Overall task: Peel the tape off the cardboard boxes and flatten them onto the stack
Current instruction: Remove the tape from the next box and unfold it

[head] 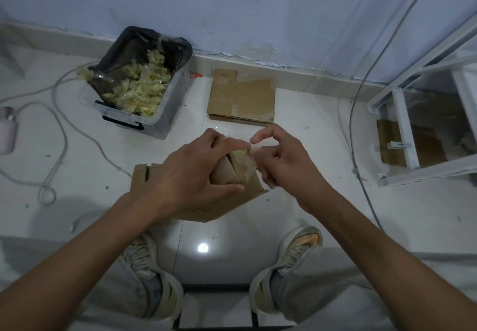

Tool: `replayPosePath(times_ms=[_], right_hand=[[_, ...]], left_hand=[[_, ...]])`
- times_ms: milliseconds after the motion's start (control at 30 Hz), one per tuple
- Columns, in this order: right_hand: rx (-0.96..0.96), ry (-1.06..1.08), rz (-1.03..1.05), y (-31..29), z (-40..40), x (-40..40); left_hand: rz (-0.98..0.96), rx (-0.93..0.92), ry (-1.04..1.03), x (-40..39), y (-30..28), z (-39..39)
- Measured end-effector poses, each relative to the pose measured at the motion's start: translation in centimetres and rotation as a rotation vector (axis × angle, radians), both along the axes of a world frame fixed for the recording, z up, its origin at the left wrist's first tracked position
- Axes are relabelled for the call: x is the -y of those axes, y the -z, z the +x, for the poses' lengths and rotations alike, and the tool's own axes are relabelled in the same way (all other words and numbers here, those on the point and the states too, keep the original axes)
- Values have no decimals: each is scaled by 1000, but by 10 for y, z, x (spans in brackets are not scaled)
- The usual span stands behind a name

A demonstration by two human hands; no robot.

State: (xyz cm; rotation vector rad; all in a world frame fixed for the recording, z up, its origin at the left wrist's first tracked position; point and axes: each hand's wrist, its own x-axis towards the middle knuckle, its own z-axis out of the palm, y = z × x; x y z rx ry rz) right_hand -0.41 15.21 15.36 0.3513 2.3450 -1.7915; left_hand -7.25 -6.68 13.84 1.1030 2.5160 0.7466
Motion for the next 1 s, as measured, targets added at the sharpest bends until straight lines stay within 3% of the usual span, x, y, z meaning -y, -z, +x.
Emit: replayPosePath(times_ms=[100,200,300,433,633,733,900,1000], right_hand=[[151,14,-456,-4,4,-3],[144,-27,-579,-6,3,-7],[61,-120,-399,-10,0,-11],[20,-89,-179,-11,-1,-11],[174,-97,-155,-5,-1,-7],[57,-61,-111,-7,-1,-7],[-257,-79,393,-4,7,10],[-221,-81,324,2,11,16]], left_hand=[[72,29,-52,1,2,5],[152,70,-79,2,1,2],[193,108,-83,2,2,-2],[235,92,-27,-1,5,2],[185,72,-13,0,1,5],[157,101,-64,-2,0,6],[114,107,-152,-7,-1,9],[57,52,-194,-6,3,12]])
